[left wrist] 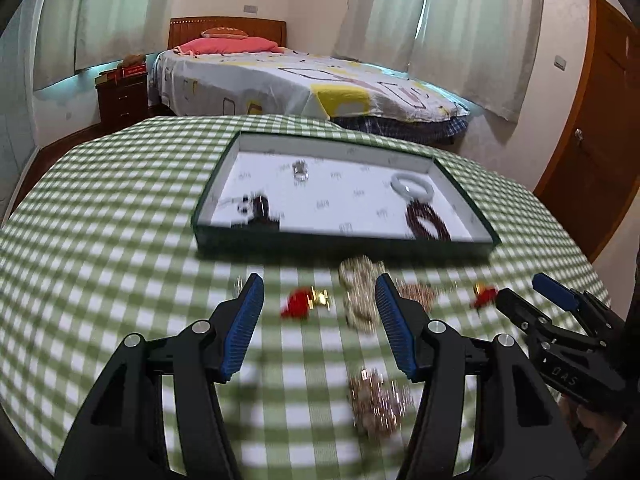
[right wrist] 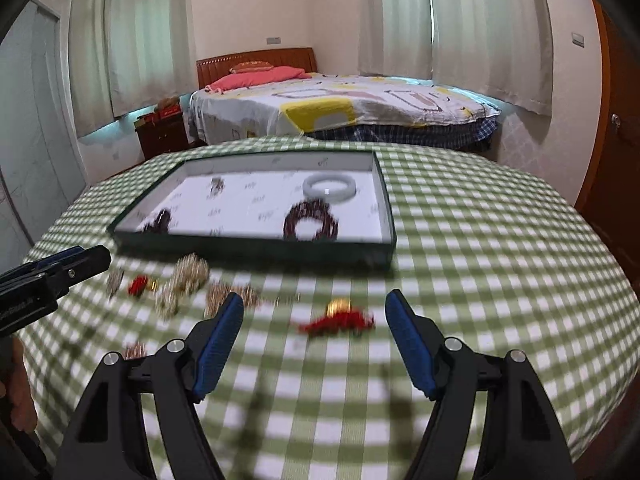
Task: Organize jewelry
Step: 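Grasp the pearl flower brooch on the table with the left gripper, then lift the pearl flower brooch with the left gripper toward the tray, then grasp the gold chain necklace with the right gripper while the left gripper holds the brooch, then carry the brooch and gold chain over the tray with both grippers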
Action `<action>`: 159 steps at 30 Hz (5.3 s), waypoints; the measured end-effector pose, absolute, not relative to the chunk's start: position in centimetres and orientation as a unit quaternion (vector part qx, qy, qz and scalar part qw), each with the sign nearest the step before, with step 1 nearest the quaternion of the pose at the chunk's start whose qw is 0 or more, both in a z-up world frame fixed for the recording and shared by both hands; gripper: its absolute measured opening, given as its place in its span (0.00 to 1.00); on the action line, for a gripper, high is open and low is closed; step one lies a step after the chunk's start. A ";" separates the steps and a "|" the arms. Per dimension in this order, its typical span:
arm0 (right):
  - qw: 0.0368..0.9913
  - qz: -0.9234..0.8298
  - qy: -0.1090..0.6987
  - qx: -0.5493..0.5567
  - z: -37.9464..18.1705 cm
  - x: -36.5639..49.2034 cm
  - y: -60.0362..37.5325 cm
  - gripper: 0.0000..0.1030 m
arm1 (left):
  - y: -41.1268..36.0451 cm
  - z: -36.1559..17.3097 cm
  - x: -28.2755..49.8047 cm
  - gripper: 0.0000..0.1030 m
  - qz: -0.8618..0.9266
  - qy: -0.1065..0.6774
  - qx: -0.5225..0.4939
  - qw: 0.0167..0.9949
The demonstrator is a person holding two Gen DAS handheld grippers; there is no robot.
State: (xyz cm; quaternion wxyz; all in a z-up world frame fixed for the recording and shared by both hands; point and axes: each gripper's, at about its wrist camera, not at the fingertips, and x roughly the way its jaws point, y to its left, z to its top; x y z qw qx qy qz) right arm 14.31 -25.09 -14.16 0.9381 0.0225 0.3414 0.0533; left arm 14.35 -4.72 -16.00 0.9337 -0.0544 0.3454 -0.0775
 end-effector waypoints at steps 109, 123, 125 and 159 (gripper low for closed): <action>0.912 0.119 0.392 0.012 -16.8 18.4 -19.9 0.19 | 2.2 -19.0 15.2 0.22 -0.023 0.379 -0.063 0.923; 0.930 0.124 0.344 0.027 -12.8 16.5 -20.7 0.19 | 1.6 -16.6 14.7 0.22 -0.037 0.357 -0.066 0.931; 0.933 0.125 0.336 0.030 -12.0 16.4 -20.7 0.19 | 1.4 -16.1 14.7 0.22 -0.041 0.352 -0.067 0.933; 0.943 0.131 0.304 0.037 -9.3 32.3 -19.9 0.19 | -3.0 -13.7 33.8 0.22 -0.087 0.336 -0.041 0.937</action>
